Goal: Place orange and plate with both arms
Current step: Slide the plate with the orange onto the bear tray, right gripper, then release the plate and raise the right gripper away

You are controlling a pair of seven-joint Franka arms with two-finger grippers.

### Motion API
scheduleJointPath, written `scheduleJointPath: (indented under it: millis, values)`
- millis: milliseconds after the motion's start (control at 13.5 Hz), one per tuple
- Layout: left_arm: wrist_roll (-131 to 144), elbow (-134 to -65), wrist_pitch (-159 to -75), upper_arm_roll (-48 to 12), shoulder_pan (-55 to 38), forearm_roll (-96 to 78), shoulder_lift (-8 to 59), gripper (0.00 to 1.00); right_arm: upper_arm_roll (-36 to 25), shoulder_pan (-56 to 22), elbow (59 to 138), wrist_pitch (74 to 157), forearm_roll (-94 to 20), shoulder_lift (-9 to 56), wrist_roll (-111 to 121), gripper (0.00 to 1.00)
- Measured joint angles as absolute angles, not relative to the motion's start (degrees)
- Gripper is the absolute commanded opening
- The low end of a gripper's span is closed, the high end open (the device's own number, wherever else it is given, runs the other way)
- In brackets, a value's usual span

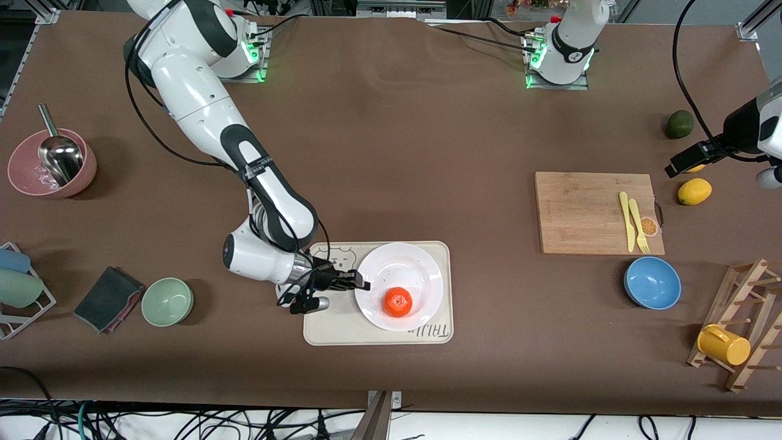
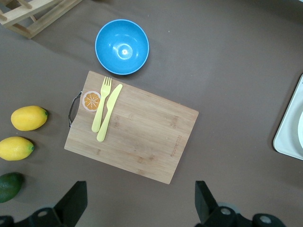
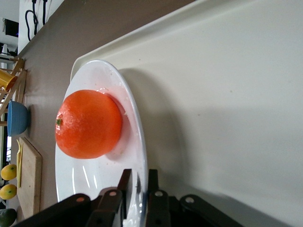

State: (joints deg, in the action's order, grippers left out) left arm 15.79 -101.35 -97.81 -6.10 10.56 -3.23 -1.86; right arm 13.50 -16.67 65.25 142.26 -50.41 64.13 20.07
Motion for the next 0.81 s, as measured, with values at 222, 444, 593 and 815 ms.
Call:
scheduleJointPath:
  millis: [222,444,593,815]
  values:
    - [15.3,-101.3,-97.8,-6.1,10.6,-3.2,-1.9,1.00,13.4,-16.6,64.4,142.2,-46.0,64.0,20.0,1.00]
    - [15.2,-101.3,-97.8,-6.1,10.6,-3.3,-1.9,1.00,12.6,-16.7,64.4,140.3,-41.4,62.5,19.8,1.00]
    - [15.2,-101.3,-97.8,-6.1,10.6,-3.3,-1.9,1.00,10.2,-16.9,65.0,134.9,-35.9,59.5,17.1,1.00]
    - [15.2,-101.3,-97.8,-6.1,10.6,-3.7,-1.9,1.00,7.9,-16.9,65.9,124.4,-23.0,53.6,10.2,1.00]
